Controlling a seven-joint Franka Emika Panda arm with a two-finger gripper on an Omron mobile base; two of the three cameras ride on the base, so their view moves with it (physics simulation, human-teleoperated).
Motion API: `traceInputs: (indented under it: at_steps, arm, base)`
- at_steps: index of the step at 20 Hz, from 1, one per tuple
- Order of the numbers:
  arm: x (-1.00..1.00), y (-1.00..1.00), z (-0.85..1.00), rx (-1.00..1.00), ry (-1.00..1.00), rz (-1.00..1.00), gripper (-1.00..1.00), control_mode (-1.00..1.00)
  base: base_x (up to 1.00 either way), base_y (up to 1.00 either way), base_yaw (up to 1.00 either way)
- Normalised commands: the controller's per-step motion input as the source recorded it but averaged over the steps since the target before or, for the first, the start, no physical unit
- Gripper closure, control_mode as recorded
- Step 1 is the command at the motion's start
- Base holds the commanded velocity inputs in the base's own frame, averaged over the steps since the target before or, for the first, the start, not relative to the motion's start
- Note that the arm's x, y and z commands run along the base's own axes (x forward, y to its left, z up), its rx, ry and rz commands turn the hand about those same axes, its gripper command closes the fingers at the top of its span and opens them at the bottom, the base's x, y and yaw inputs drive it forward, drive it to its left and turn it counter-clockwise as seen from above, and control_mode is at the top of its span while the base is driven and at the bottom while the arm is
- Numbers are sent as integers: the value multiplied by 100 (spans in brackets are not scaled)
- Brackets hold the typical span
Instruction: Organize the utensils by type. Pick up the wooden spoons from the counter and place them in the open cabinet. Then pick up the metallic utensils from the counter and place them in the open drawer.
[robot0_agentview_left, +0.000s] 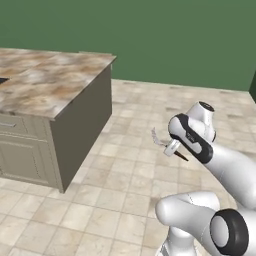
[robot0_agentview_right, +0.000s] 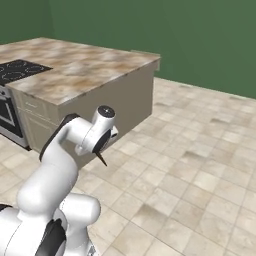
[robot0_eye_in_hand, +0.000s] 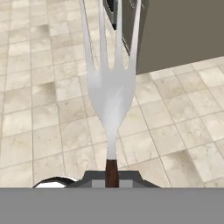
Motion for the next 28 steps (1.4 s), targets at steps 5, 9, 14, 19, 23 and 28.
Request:
traceInputs:
  at_steps: [5, 9, 14, 19, 23, 28]
  arm:
    - [0, 0, 0, 0, 0, 0, 100, 100]
    - [0, 0, 0, 0, 0, 0, 100, 100]
    - [0, 0, 0, 0, 0, 0, 100, 100]
    - [0, 0, 0, 0, 0, 0, 100, 100]
    - [0, 0, 0, 0, 0, 0, 100, 100]
    - [0, 0, 0, 0, 0, 0, 100, 100]
  base:
    - [89, -7, 0]
    - [100, -14, 0]
    - [100, -19, 0]
    - [100, -21, 0]
    - [100, -24, 2]
    - [100, -27, 3]
